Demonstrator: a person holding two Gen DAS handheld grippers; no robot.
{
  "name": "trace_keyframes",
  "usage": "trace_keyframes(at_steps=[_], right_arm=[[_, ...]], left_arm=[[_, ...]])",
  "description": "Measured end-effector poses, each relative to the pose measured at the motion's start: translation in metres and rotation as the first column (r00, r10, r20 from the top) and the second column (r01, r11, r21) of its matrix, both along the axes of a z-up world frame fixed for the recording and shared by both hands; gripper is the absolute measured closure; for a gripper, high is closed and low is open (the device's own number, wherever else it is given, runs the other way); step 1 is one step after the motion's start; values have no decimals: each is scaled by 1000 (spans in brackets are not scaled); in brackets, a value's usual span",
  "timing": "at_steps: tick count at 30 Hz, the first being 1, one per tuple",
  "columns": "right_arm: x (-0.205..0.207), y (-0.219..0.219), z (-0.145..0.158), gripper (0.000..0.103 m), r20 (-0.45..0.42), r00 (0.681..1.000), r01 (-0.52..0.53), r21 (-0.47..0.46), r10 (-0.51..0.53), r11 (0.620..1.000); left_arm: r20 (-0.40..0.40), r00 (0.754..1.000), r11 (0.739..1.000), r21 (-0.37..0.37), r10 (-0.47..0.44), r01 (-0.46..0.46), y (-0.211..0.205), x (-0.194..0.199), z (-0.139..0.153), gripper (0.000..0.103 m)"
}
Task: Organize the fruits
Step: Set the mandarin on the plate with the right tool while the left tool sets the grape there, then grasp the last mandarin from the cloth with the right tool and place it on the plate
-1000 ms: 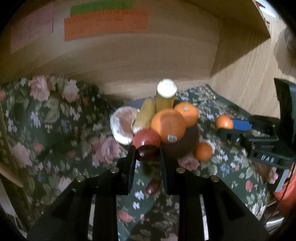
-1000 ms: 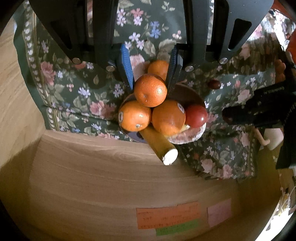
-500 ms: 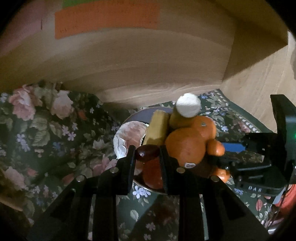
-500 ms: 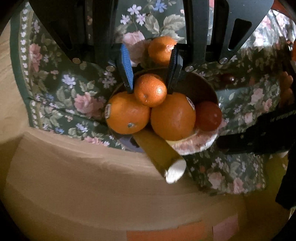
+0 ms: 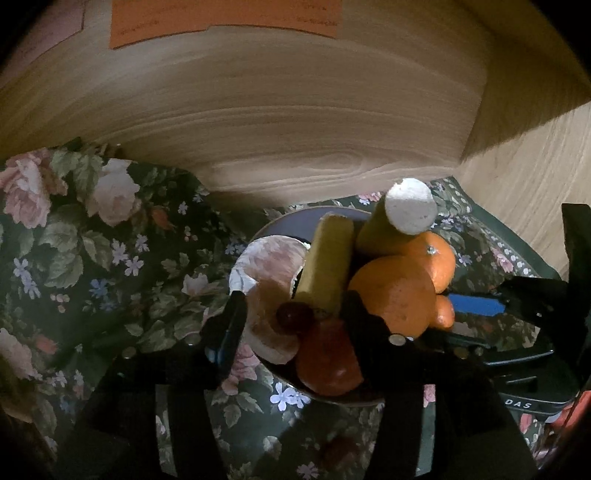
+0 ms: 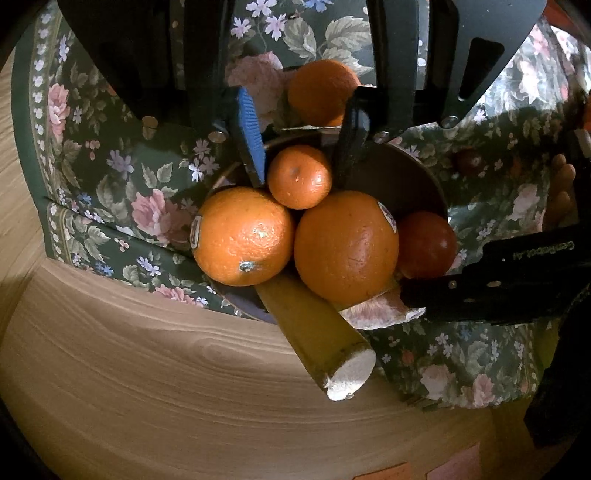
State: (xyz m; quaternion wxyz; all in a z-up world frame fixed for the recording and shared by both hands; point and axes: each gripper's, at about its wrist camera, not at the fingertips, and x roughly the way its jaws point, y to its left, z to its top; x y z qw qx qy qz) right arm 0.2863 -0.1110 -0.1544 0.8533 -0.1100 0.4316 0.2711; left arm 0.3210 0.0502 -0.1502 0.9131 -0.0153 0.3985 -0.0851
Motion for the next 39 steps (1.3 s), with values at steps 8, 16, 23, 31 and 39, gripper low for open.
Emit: trace_keyframes(at_steps=[8,16,23,31,39], right_arm=[[-12,-11,21,59,46,999,11,35,-13,999],[-35,-24,30,50,75,997,16,34,-19,999],[-45,-28,14,50,36,999,11,24,-12,1000],[-41,-25,-7,50,-23,1000,18,12,-18,1000],[-39,-20,-13,68,-29,1000,8,10,-7,1000]], left_arm=[[35,999,1000,16,9,-10,6,-28,14,46],[38,999,1000,5,8,-8,13,-58,18,46],[-12,1000,1000,-8,12,-12,17,-76,0,46],[-91,996,1000,-21,-11,9,15,-85,-25,46],[-123,990,997,-23,-70,67,-1,-90,-37,48]])
